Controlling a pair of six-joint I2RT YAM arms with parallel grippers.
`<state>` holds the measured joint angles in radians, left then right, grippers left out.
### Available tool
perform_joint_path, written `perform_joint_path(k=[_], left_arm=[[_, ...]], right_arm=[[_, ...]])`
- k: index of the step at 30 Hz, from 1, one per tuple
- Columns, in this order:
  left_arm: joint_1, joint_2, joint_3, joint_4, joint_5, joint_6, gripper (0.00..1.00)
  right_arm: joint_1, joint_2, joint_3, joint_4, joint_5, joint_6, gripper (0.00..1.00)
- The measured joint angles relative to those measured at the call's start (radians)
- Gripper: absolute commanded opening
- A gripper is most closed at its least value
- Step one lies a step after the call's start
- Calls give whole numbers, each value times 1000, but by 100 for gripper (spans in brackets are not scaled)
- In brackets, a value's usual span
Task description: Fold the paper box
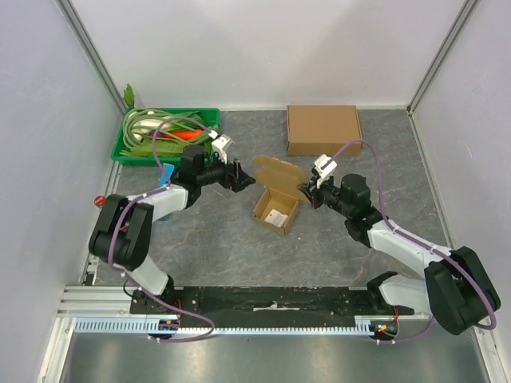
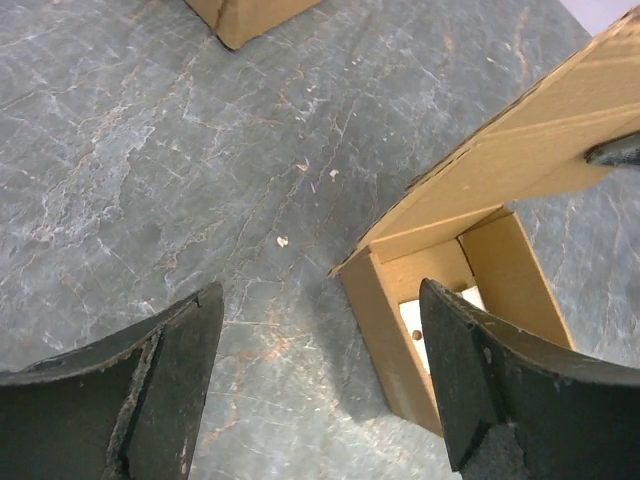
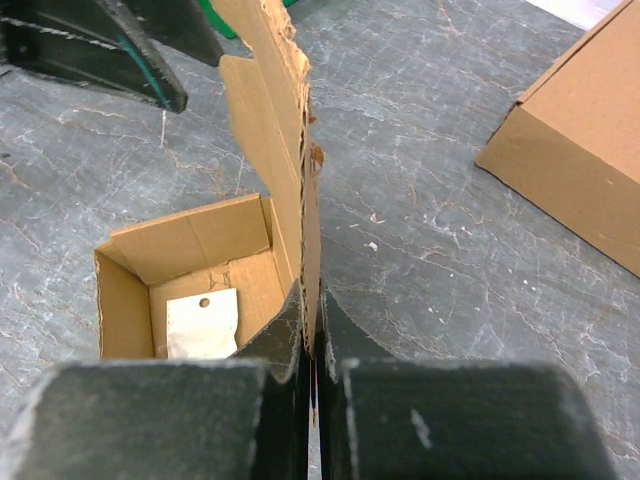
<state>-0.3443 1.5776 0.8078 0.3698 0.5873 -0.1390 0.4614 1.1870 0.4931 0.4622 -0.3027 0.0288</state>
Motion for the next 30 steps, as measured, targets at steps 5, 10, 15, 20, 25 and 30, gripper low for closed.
perform_joint_path(k=[5,10,15,20,25,30], left_arm=[[59,122,46,120,233,14,68],[50,173,90,225,345,5,68],[48,212,124,255,403,-11,29],[31,200,121,237,377,4,7],[-15,88,51,180,268,82,5],[-24,60,48,151,228,131,3]], right_arm=[[0,16,18,-8,-29,-4,0],[0,37,30,-8,-42,-4,0],[-1,57,40,-6,-45,-4,0],[0,74,66,-35,-17,16,23],[-3,77,204,-297,42,76,47],[-13,98,364,-549,29,68,47]])
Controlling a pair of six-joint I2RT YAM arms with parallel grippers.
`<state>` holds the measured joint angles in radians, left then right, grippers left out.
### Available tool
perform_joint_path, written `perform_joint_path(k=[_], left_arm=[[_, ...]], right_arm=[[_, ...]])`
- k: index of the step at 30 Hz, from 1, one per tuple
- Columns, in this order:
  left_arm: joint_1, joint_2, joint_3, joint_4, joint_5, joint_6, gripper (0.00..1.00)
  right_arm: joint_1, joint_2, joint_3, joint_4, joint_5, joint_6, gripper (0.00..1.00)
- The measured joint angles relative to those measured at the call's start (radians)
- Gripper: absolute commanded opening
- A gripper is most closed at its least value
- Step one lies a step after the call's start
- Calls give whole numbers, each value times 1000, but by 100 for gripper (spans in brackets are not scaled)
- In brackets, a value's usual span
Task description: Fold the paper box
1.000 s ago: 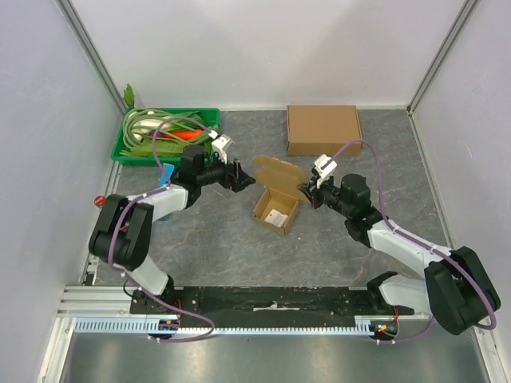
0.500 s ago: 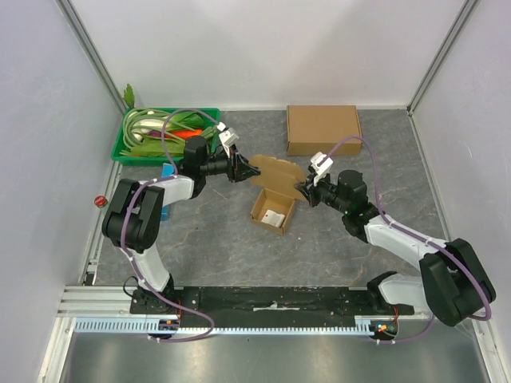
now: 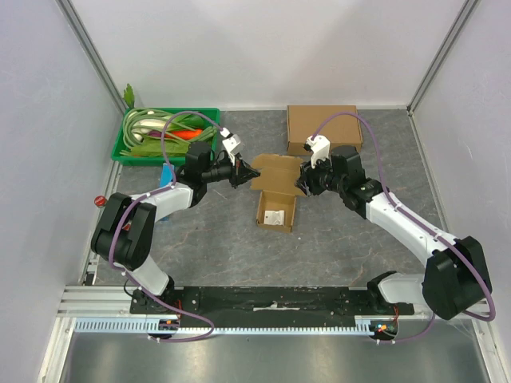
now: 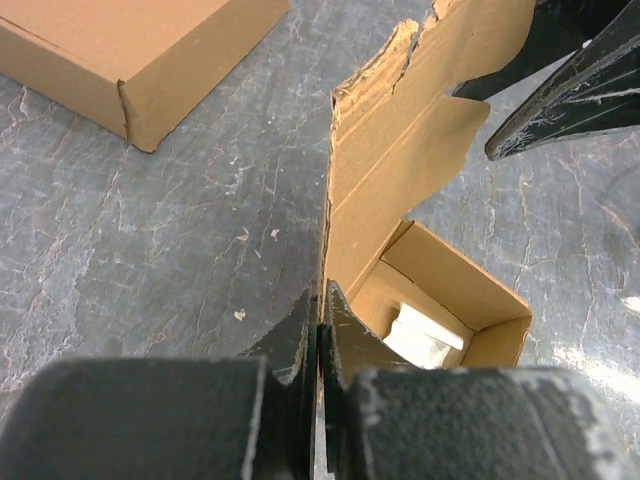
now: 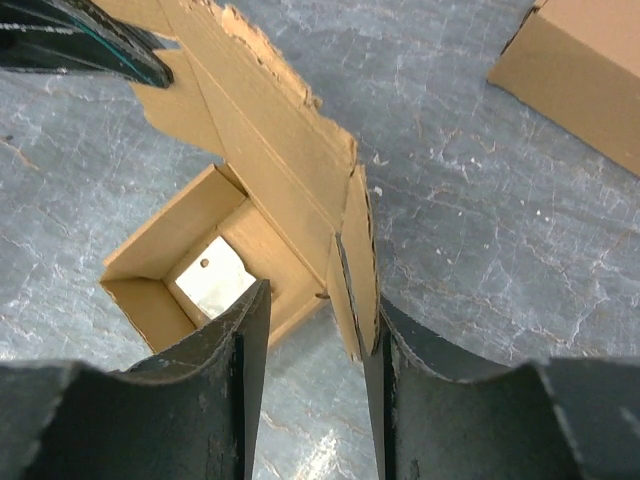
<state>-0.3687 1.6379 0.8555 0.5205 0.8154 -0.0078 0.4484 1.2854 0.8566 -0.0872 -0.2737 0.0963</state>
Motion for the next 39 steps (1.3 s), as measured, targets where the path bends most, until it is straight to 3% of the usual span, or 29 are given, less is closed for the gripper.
perform_joint_path(k=[7,11,16,19,28,39], left_arm=[[0,0,0,-23,-5,34,4],[0,-1,0,-26,-6,34,5],[-13,-5,24,-82,-90,25,2],[-56,-36,43,-153,-225,-18,2],[-270,-165,35,-248,-829,-243,2],[-339,-148,-80,-70,-1015,-370,2]], right_arm=[[-30,58,46,-134,-56,-42,36],[-39,89,49,-166,-72,-57,0],[-31,80,49,-155,-45,-5,0],[9,56,45,-145,30,79,0],[221,46,25,-82,544,414,0],[307,137,24,-11,848,564,0]])
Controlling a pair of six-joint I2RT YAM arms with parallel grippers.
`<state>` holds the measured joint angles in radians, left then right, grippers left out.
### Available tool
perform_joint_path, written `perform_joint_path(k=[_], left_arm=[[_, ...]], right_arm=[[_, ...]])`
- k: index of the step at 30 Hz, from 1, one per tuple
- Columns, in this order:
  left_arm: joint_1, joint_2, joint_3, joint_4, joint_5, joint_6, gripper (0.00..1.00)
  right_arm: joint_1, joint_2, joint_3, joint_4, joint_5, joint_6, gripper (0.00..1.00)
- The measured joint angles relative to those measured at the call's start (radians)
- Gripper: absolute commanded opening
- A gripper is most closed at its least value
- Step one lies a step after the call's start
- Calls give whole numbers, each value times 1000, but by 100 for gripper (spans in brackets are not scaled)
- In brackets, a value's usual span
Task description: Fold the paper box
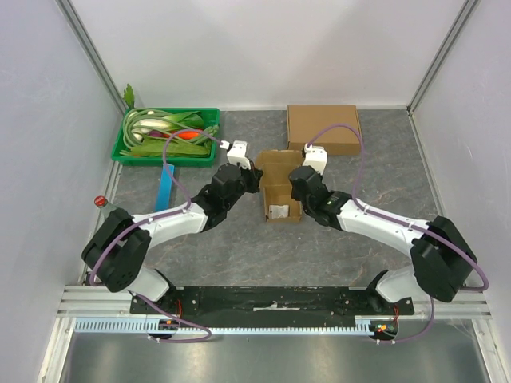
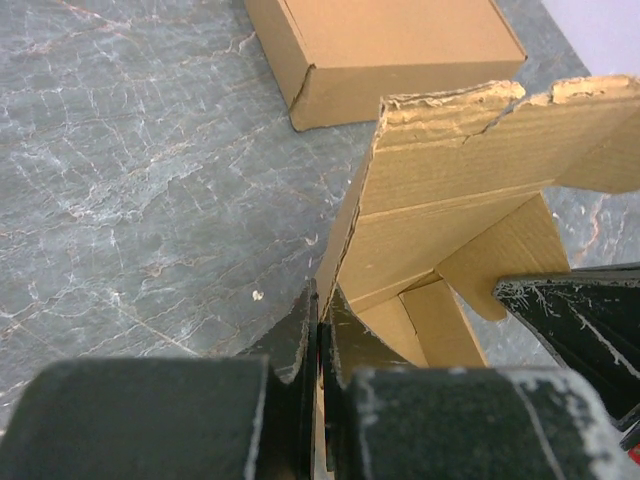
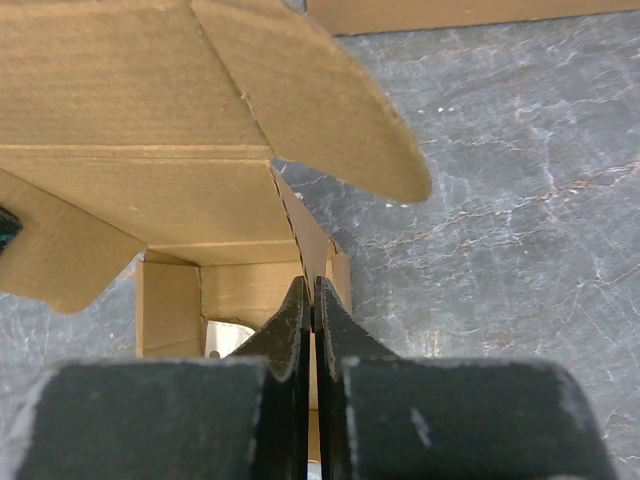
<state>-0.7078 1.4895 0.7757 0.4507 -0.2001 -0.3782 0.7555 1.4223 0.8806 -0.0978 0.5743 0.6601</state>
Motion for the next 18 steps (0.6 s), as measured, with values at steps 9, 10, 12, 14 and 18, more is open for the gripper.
perform_joint_path(k=[9,10,12,14,18], left_arm=[[-110,6,-35,58,-202,-58,2],[-126,6,-41,58,-227,-72,2],[-155,6,-47,60,-290,-102,2],[-178,11,-50,68,-336,-120,3],[-202,27,-51,80,-398,-152,12]], right_arm=[[80,-40,-181,237,153,-17,0],[87,-51,-204,262,164,-18,0],[105,-78,-248,309,180,-22,0],[120,-93,-278,348,195,-25,0],[134,-95,-298,383,220,-28,0]])
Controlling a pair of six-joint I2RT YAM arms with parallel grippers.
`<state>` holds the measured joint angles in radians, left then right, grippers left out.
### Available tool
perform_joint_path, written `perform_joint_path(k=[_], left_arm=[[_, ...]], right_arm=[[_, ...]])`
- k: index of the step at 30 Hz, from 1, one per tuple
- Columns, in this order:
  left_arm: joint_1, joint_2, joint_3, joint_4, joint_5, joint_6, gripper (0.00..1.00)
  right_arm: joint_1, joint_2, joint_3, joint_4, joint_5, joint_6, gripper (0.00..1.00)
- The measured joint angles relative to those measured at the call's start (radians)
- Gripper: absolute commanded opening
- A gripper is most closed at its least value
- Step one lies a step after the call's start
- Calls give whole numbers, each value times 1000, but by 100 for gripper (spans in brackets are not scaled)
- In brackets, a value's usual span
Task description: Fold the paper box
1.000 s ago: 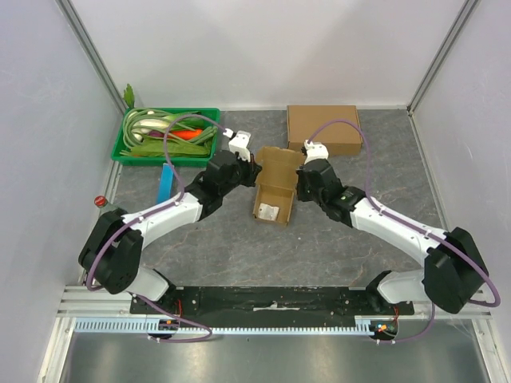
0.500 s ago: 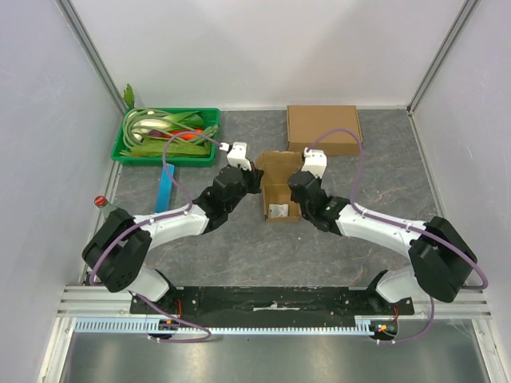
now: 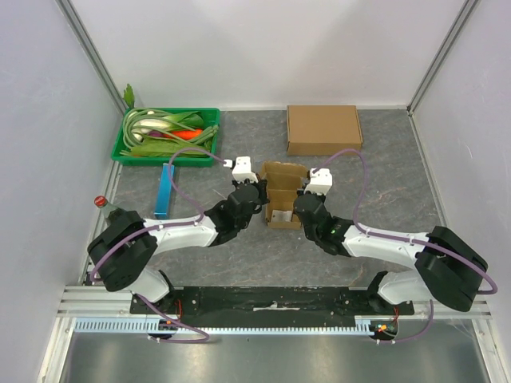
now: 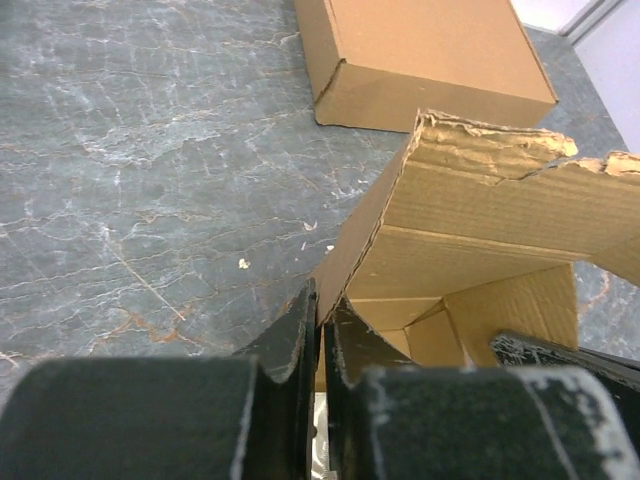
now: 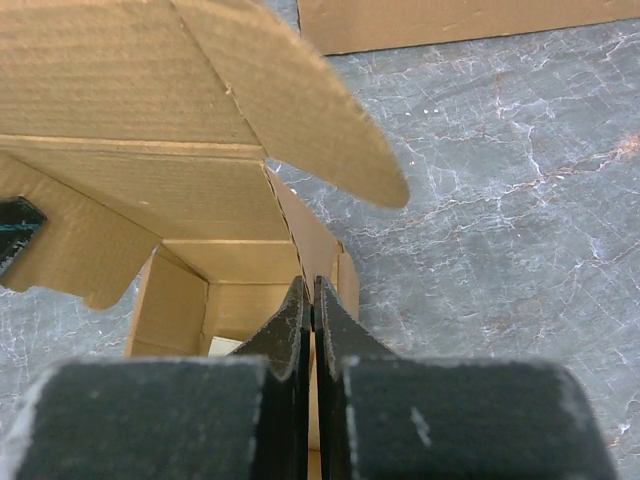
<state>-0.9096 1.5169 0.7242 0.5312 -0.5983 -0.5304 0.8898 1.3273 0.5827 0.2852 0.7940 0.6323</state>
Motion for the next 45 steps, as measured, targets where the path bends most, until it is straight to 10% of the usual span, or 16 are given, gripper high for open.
perform_joint_path(k=[23,36,45], left_arm=[[-9,29,158,-245,24,-48,2],[-51,87,56,-81,-5,-65,2],[-90,86,5,-6,-68,-20,2]], right_arm=[[18,11,0,29,66,0,0],[38,15,-148,233,69,-39,1],[49,-112,-80,-25,8,4,64]])
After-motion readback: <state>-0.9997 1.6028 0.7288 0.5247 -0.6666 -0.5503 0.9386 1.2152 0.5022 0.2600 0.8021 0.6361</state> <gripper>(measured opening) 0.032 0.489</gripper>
